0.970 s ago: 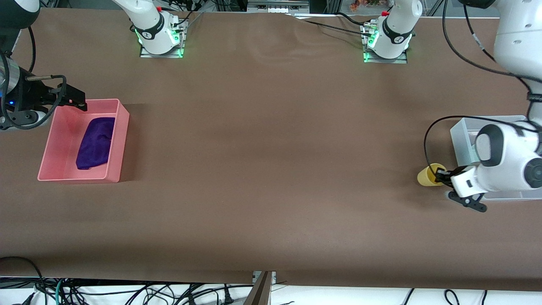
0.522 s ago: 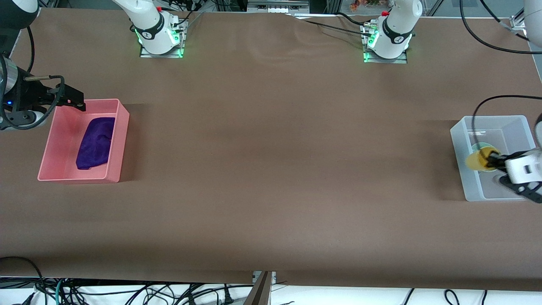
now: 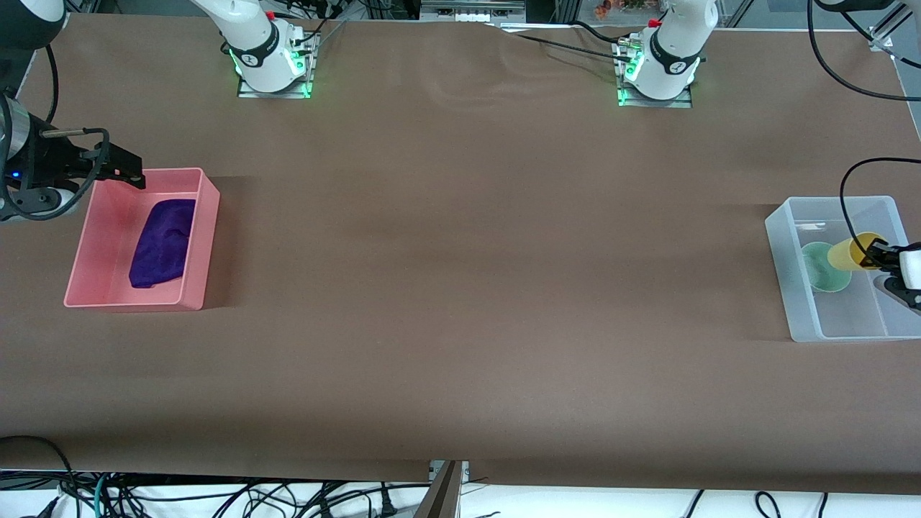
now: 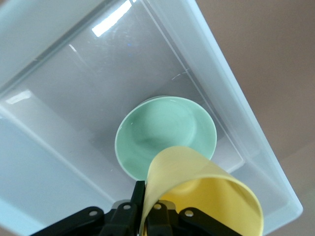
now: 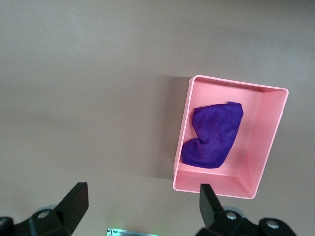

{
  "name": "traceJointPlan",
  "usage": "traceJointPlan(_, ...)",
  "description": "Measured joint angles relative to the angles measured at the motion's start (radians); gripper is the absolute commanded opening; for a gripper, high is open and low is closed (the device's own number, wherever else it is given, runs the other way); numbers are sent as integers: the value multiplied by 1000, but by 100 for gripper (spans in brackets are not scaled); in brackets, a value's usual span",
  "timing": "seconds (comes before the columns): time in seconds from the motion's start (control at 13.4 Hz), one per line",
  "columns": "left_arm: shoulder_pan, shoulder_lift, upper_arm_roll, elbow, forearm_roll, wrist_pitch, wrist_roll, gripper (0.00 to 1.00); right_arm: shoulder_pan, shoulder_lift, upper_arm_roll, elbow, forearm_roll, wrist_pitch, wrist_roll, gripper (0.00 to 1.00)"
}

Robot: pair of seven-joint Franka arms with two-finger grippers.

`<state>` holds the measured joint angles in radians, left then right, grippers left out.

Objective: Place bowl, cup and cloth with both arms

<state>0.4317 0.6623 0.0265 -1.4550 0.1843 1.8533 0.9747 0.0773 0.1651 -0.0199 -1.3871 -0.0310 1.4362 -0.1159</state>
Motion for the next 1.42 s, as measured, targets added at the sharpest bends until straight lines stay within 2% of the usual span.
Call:
traceJointPlan(0.3,-17,-6,-13,10,-7,11,0,100,0,0,0,0,0,0,0,100)
traceJointPlan(0.6,-53,-104,-43,25,-7,-40,-25,100,0,0,0,0,0,0,0,100)
traceJointPlan(0.9,-148,-239,-54,43,-16,-211,-255,100,0,0,0,1,0,1,0,100)
traceJointPlan(1.27,-187,-370,-170,49,-98,-323,-549,100,0,0,0,1,0,1,0,100)
traceJointPlan(1.42,-199,-422,-169,41,-163,-338,-633,100,0,0,-1,1,0,1,0,100)
